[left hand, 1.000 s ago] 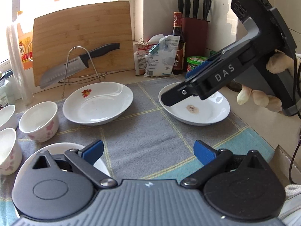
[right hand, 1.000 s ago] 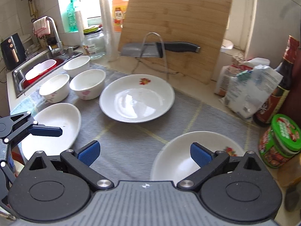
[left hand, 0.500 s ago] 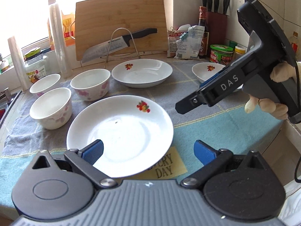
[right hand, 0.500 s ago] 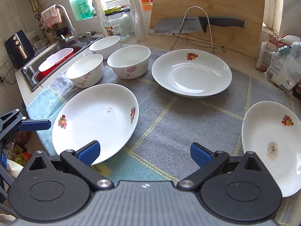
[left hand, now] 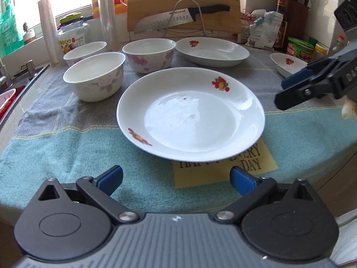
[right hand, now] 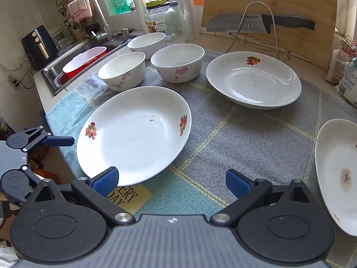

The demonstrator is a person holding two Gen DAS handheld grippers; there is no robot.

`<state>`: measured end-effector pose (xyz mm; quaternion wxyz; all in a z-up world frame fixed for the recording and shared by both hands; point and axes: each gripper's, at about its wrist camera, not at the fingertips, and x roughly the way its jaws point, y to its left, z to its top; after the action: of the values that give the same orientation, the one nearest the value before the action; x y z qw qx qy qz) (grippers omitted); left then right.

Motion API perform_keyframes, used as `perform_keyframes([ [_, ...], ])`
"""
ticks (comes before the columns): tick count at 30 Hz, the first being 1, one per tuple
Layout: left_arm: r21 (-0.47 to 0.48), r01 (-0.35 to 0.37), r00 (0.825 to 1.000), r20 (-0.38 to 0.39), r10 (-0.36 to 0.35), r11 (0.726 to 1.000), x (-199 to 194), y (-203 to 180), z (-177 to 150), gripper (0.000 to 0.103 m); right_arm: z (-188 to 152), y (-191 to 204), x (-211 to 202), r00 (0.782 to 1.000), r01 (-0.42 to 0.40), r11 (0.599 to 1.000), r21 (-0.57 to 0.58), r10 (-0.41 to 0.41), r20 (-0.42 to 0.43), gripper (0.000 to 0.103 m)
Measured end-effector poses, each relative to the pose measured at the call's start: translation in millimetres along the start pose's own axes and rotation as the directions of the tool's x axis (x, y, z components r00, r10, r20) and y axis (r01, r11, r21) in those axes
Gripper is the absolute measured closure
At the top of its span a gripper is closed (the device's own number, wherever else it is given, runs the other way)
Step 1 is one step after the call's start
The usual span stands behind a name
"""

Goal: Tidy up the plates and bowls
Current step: 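Move the right gripper to the large flower-print plate and grasp its rim, then lift the flower-print plate and carry it toward the stained plate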

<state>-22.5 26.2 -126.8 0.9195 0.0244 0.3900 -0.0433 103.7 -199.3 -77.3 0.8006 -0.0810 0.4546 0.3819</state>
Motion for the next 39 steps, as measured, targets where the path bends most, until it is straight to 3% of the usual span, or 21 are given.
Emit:
perform_keyframes([
  [4,0.050,0.012,1.000,0.011,-0.013,0.999,10,3,1,0.001,-1,-6,3,1.000,-0.022,1.000,0.001,0.022,-0.016,0.000],
  [8,0.099,0.096,0.995,-0.007,-0.095,0.990,18,11,10,0.001,2,-3,12,1.000,-0.013,1.000,0.012,0.013,-0.022,0.000],
  [17,0.271,0.255,0.966,-0.033,-0.256,0.928,26,30,20,0.000,13,19,45,0.997,0.070,0.995,0.069,-0.067,-0.046,0.000],
  [25,0.323,0.308,0.946,-0.003,-0.325,0.895,29,41,19,0.000,16,31,58,0.991,0.116,0.987,0.111,-0.107,-0.076,0.000],
  [39,0.334,0.322,0.938,0.017,-0.347,0.886,32,51,18,0.000,45,24,85,0.993,0.041,0.998,0.044,-0.036,-0.110,0.000],
])
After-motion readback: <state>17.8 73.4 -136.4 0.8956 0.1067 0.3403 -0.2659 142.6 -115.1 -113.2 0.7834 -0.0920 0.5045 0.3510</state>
